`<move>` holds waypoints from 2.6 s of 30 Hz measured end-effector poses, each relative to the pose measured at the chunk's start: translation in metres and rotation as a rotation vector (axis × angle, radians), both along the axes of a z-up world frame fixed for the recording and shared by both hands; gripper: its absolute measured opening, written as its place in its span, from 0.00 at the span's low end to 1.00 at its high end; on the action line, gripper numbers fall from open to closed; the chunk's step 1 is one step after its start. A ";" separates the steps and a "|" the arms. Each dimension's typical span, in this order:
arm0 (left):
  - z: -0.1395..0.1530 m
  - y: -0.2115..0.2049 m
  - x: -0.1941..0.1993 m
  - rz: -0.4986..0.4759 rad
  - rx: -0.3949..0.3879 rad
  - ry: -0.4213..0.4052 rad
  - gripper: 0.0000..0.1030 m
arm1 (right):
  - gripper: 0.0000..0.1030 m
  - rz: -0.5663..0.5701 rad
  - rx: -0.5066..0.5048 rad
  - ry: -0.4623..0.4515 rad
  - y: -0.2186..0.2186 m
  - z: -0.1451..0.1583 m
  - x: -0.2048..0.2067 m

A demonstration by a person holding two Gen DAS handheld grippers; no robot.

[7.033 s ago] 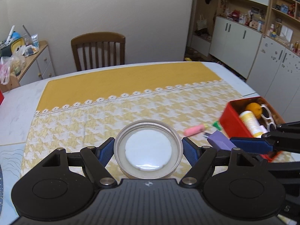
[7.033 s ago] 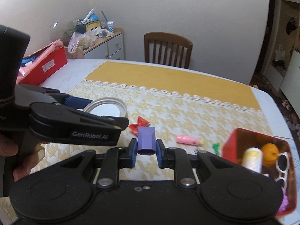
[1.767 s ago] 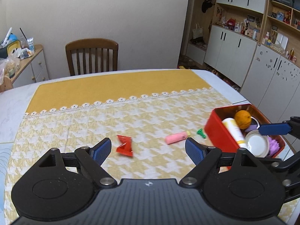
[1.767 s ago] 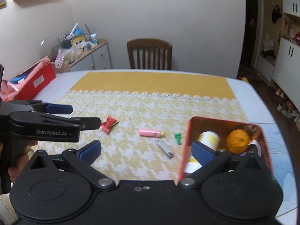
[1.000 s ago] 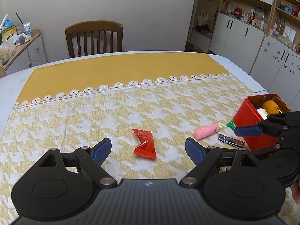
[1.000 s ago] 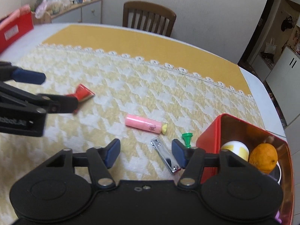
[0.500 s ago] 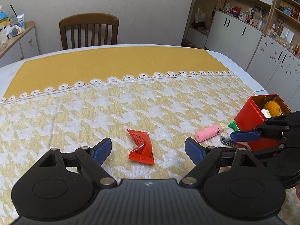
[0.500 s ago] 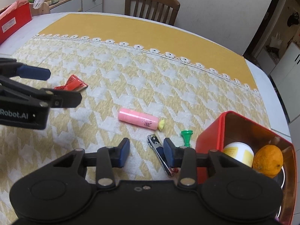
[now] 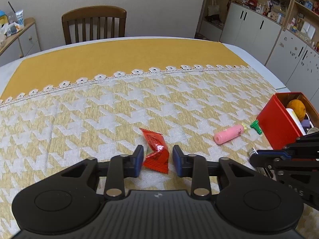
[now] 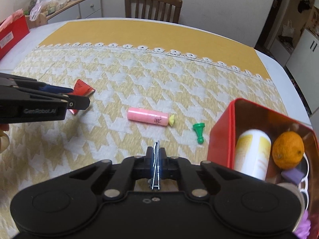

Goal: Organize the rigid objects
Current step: 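Grasp the red candy packet with the left tool while the right tool grasps the nail clipper, then carry the candy packet in the left tool while the right tool carries the clipper over the red box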

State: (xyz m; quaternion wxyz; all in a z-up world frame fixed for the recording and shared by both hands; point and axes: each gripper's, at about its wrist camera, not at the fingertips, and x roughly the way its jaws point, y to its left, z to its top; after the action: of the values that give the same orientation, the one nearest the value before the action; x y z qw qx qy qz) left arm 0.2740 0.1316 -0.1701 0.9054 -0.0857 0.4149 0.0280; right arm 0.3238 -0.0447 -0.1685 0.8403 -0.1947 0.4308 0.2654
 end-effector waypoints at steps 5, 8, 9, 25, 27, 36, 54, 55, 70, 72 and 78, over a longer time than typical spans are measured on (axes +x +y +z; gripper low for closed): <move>-0.001 0.002 -0.002 0.009 -0.018 -0.008 0.21 | 0.04 0.003 0.035 -0.002 -0.002 0.007 -0.012; 0.002 0.001 -0.006 0.019 -0.009 -0.013 0.21 | 0.04 -0.006 0.069 0.003 -0.004 0.014 -0.018; 0.004 0.001 -0.007 0.019 -0.007 -0.017 0.21 | 0.04 -0.007 0.076 0.002 -0.005 0.016 -0.020; 0.057 -0.030 -0.041 -0.040 -0.059 -0.065 0.21 | 0.04 -0.047 0.205 -0.043 -0.042 0.070 -0.049; 0.066 -0.036 -0.044 -0.048 -0.066 -0.078 0.21 | 0.04 -0.053 0.212 -0.055 -0.048 0.077 -0.051; 0.107 -0.071 -0.047 -0.098 -0.055 -0.133 0.21 | 0.04 -0.063 0.226 -0.093 -0.078 0.103 -0.052; 0.121 -0.172 -0.004 -0.232 -0.062 -0.144 0.21 | 0.04 -0.141 0.258 -0.130 -0.166 0.123 -0.012; 0.119 -0.178 -0.002 -0.238 -0.065 -0.140 0.21 | 0.04 -0.150 0.259 -0.129 -0.171 0.122 -0.010; 0.087 -0.240 0.043 -0.291 -0.028 -0.068 0.21 | 0.04 -0.260 0.276 -0.060 -0.230 0.095 0.029; 0.080 -0.244 0.051 -0.285 -0.015 -0.054 0.21 | 0.04 -0.264 0.274 -0.051 -0.232 0.090 0.036; 0.064 -0.250 0.073 -0.262 0.008 -0.013 0.21 | 0.04 -0.245 0.274 -0.029 -0.231 0.077 0.050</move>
State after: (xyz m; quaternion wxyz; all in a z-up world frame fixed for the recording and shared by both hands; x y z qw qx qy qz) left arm 0.3467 -0.1187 -0.1058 0.9043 -0.0275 0.4166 -0.0894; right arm 0.3735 -0.2753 -0.0917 0.8911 -0.0283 0.3989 0.2146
